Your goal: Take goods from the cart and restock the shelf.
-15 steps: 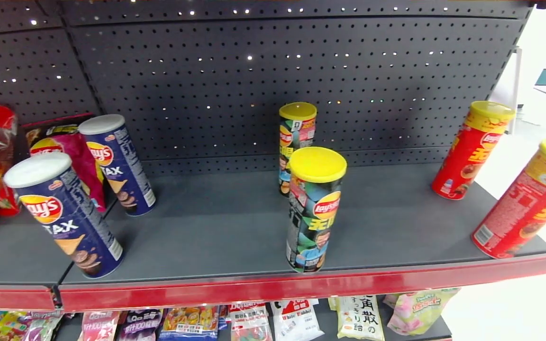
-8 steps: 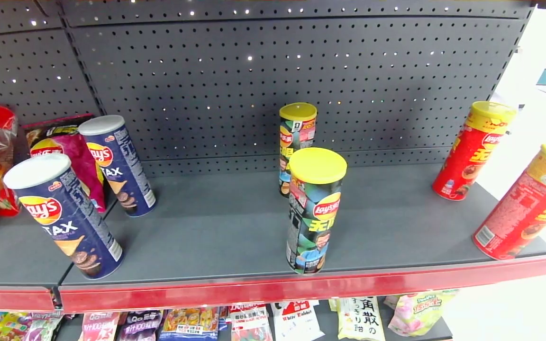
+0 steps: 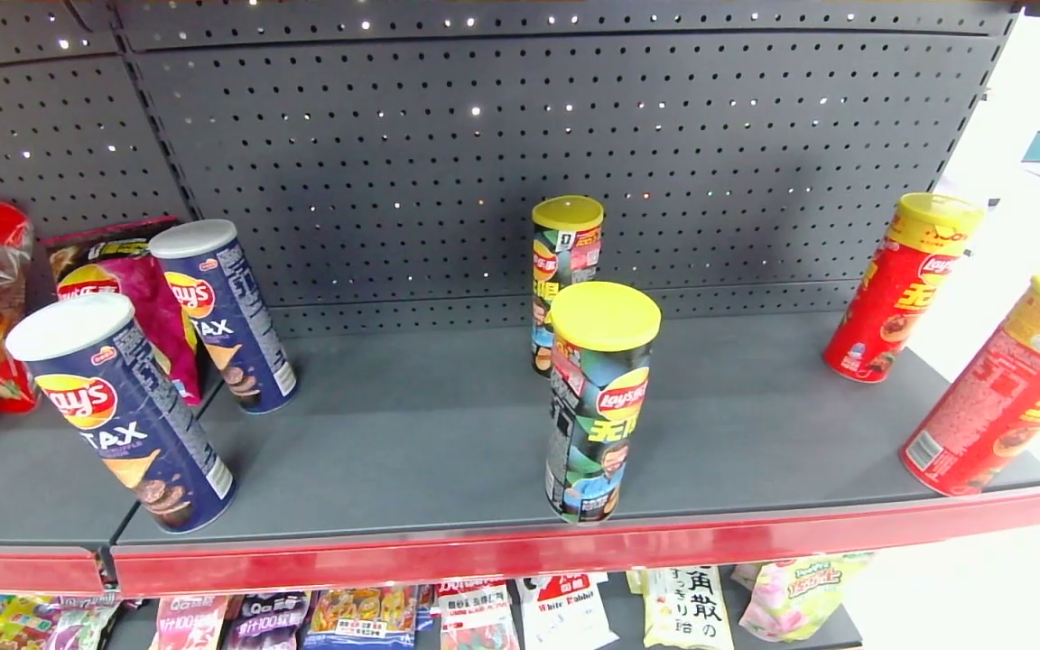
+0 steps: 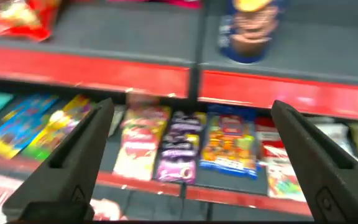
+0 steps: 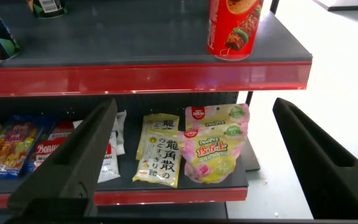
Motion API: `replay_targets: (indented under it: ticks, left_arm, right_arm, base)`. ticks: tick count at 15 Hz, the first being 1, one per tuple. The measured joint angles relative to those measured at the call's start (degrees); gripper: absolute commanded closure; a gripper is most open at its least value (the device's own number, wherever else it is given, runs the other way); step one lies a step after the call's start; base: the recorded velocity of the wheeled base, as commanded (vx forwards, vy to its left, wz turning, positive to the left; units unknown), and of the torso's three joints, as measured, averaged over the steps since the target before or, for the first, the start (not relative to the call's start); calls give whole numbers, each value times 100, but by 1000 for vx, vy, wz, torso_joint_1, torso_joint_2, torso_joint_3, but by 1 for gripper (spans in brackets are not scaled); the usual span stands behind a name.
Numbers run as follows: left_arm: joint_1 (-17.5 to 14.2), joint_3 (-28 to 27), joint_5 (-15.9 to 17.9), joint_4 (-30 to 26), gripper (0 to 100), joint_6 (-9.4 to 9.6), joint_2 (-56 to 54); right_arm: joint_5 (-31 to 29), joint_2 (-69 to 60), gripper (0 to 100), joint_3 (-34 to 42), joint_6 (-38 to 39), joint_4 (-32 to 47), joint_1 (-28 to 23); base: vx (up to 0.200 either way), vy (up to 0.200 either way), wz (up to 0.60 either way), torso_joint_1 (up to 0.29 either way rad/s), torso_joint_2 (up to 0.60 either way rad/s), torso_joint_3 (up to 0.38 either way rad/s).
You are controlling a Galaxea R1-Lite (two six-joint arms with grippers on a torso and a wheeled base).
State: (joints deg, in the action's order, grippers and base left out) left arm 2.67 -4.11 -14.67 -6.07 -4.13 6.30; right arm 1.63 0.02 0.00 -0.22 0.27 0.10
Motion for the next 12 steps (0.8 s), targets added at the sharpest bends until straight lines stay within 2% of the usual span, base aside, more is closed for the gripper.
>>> replay_targets:
  ticks: [1,2,3,5,6,7,12]
  left_arm:
    - [-56,39,271,205,0,110,-96]
    - [-122,137,375,591,0,143,-226]
    - [-196,266,474,842,0,66,-355]
    - [-256,375,862,817,0,-7,-514]
    - [-267,397,1147,683,0,85,-556]
    - [-269,401,1262,634,0,162,-584]
    - [-277,411,1278,614,0,206,-621]
  right_arm:
    - [0,0,0,0,0,0,0]
    - [0,0,0,0,0,0,0]
    - [0,0,0,0,1,0,0]
    - [2,0,0,0,0,0,0]
    - [2,0,0,0,1,0,0]
    - [0,0,0,0,0,0,0]
    - [-20,0,0,-5,183,-16,0]
  base:
    - [0,0,0,0,0,0]
    - [0,0,0,0,0,0]
    - [0,0,0,0,0,0]
    - [0,0,0,0,0,0]
    - [0,0,0,0,0,0]
    - [0,0,0,0,0,0]
    - [0,0,0,0,0,0]
